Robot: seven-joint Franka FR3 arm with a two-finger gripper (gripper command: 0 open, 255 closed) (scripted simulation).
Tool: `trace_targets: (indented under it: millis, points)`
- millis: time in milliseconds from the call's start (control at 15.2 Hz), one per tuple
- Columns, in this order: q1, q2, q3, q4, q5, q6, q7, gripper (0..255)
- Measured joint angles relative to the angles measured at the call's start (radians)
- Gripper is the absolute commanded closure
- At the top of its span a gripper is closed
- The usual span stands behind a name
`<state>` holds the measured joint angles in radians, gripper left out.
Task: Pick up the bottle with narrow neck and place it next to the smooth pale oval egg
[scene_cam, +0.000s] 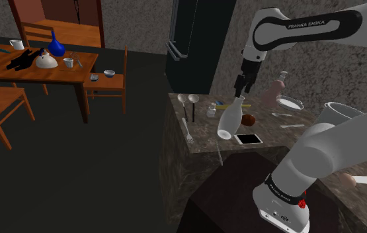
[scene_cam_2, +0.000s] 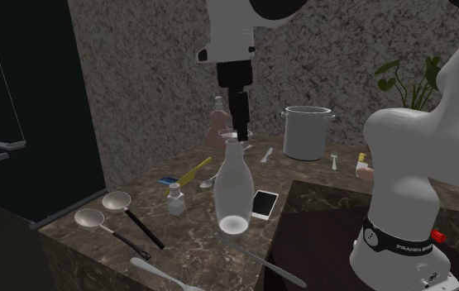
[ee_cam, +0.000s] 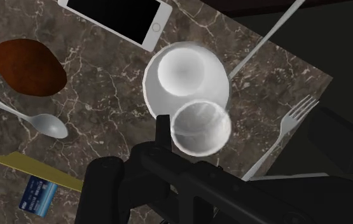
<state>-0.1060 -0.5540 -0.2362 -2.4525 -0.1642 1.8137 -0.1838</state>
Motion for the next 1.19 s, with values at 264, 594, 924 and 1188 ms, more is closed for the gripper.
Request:
trace_targets:
  millis: [264, 594, 924, 1188]
  points:
    - [-0.013, 0.036, -0.025, -0.029, -0.025, 0.074, -0.02, 0]
    - [-0.016, 0.054, -0.035, -0.08, -0.033, 0.144, -0.019, 0]
    - [-0.017, 0.056, -0.037, -0.089, -0.034, 0.156, -0.019, 0]
    - [-0.017, 0.056, -0.038, -0.089, -0.034, 0.156, -0.019, 255]
